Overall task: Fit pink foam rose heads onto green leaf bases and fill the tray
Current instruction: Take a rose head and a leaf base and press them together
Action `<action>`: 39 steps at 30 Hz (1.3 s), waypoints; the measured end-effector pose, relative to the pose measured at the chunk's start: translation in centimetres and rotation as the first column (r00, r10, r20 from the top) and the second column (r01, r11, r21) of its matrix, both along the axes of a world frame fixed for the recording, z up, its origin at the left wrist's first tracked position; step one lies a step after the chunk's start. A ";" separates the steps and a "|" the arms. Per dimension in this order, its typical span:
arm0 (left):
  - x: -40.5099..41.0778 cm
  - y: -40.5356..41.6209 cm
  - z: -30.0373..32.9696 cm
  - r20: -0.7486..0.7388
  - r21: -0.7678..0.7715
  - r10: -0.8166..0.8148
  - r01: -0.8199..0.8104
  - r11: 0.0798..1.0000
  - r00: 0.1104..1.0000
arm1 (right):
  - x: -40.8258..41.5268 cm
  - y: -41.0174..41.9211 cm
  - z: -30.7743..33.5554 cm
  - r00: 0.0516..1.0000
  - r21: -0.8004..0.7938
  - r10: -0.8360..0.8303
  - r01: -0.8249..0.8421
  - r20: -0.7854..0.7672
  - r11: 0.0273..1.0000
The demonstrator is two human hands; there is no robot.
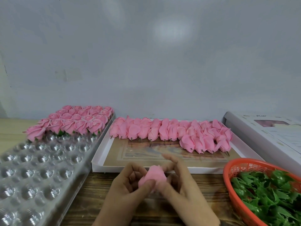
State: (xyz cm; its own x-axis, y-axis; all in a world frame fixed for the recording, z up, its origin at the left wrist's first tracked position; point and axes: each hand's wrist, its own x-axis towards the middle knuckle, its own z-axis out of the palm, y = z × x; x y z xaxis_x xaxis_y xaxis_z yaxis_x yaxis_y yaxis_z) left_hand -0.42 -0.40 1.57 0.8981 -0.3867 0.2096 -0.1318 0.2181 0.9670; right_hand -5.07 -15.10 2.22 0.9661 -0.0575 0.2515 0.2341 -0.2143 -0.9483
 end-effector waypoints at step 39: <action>-0.5 0.6 0.1 -0.211 -0.040 -0.190 0.186 0.982 0.959 | -0.7 -0.7 0.2 0.983 -0.094 0.178 -0.180 -0.033 0.979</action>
